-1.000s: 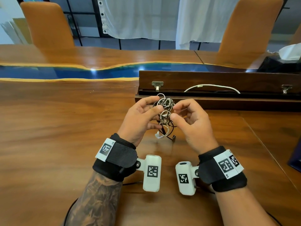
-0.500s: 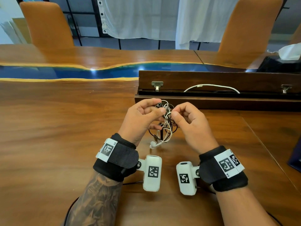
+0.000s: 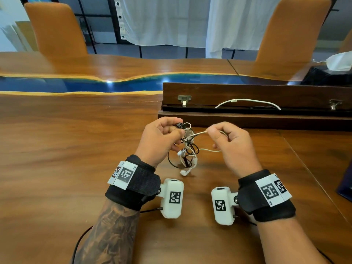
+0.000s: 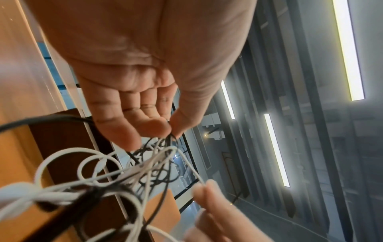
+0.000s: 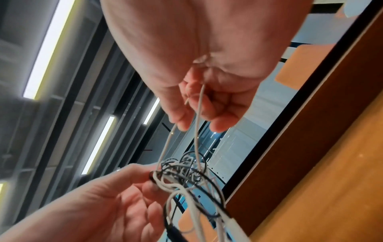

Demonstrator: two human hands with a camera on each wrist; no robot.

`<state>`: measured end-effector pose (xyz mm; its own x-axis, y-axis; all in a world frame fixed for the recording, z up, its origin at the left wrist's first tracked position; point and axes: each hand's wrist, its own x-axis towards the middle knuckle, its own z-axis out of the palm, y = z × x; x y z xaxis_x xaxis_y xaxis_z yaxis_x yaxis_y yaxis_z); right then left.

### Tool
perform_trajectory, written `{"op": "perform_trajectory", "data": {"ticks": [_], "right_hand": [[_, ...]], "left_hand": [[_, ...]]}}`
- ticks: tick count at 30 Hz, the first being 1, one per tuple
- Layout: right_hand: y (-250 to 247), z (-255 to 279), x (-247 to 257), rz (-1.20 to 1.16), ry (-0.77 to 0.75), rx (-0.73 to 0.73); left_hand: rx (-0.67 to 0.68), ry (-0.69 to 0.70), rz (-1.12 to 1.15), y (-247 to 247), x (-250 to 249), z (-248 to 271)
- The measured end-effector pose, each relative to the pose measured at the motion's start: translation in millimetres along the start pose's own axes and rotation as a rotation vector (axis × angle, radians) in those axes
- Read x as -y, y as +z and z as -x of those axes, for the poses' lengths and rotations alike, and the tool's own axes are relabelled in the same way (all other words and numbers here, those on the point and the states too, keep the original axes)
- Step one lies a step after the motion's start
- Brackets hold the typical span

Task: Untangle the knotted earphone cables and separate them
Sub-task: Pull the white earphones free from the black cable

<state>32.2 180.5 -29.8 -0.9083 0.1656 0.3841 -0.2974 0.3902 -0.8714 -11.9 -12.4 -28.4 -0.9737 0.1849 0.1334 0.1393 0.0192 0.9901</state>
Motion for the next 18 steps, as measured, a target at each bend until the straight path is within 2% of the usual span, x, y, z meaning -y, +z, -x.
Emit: {"op": "perform_trajectory", "data": {"ticks": [2, 5, 7, 12, 14, 16, 18], "right_hand": [[0.4, 0.0, 3.7, -0.062, 0.026, -0.061], [-5.7, -2.2, 12.1, -0.472, 0.127, -0.185], [-13.9, -4.3, 10.6, -0.572, 0.167, -0.258], [-23.8, -6.6, -4.4, -0.244, 0.104, -0.52], [-23.5, -6.7, -7.0, -0.182, 0.054, -0.574], [-21.0, -7.1, -8.4, -0.169, 0.048, -0.521], [-18.3, -7.0, -9.0, -0.157, 0.069, -0.397]], "left_hand": [[-0.023, 0.01, -0.046, -3.8, 1.6, -1.4], [-0.103, 0.037, -0.142, -13.6, 4.6, -4.4], [-0.176, 0.045, -0.179, -21.6, 6.5, -7.7], [-0.348, 0.063, -0.208, -36.6, 7.2, -12.4], [-0.411, 0.055, -0.186, -40.3, 8.2, -13.9], [-0.443, 0.061, -0.125, -40.5, 8.0, -14.3], [-0.406, 0.078, -0.069, -36.6, 6.2, -13.2]]}}
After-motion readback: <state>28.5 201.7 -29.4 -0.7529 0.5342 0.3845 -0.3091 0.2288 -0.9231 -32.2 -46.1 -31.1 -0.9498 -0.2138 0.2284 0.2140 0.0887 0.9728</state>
